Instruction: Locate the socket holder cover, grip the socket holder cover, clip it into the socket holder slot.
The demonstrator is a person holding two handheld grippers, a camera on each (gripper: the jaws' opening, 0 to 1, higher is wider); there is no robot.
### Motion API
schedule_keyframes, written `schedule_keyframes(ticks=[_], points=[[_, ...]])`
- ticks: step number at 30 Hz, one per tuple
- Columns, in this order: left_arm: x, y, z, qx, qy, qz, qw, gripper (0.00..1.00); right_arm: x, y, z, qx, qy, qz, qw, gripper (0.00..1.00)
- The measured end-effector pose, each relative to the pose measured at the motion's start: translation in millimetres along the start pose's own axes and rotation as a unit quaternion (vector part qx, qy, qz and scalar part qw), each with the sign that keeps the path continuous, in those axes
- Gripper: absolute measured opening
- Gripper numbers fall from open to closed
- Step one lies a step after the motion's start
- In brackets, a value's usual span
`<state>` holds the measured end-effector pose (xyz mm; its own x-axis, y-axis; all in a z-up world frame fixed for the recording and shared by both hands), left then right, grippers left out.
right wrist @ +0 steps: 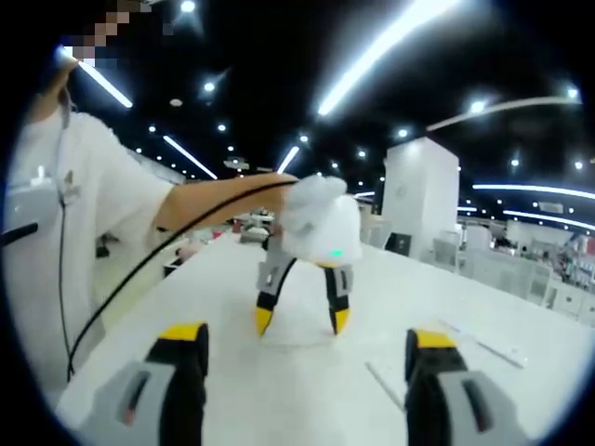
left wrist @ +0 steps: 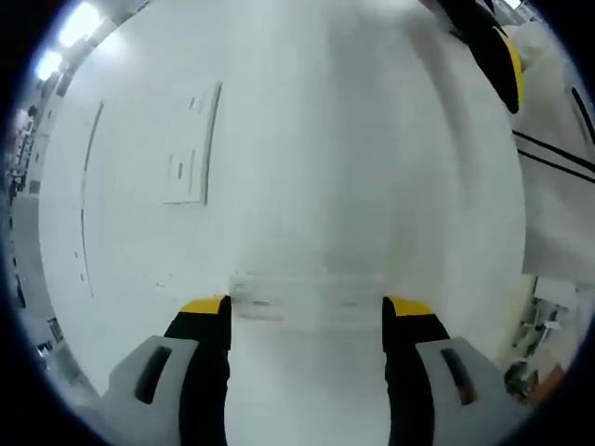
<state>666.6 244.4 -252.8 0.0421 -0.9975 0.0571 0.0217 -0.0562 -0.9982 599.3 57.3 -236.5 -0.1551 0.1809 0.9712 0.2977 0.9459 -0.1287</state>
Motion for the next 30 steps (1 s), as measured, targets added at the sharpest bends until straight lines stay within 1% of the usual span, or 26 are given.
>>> schedule_keyframes(ticks=[18, 30], points=[[-0.6, 0.9, 7.4, 0.007, 0.003, 0.000, 1.0000, 0.65, 1.0, 0.7, 1.1, 0.004, -0.005, 0.002, 1.0000, 0.87], [-1.0, 1.2, 8.5, 0.005, 0.005, 0.002, 1.0000, 0.65, 1.6, 2.2, 2.1, 0.007, -0.007, 0.003, 0.9999, 0.87]])
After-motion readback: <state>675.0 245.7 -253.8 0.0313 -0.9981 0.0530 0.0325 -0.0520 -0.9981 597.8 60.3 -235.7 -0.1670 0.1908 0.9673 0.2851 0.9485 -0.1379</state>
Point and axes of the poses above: the point that each gripper's makers call its tool centre point, and the gripper's own axes: y roughly forward along the fingers, z roughly to its left, x roughly out of its top, the point moved 9 cm from there along -y, roughly backward along the fingers, and after that the axes turned 4 degrees about -y, right-handed, at the moved point
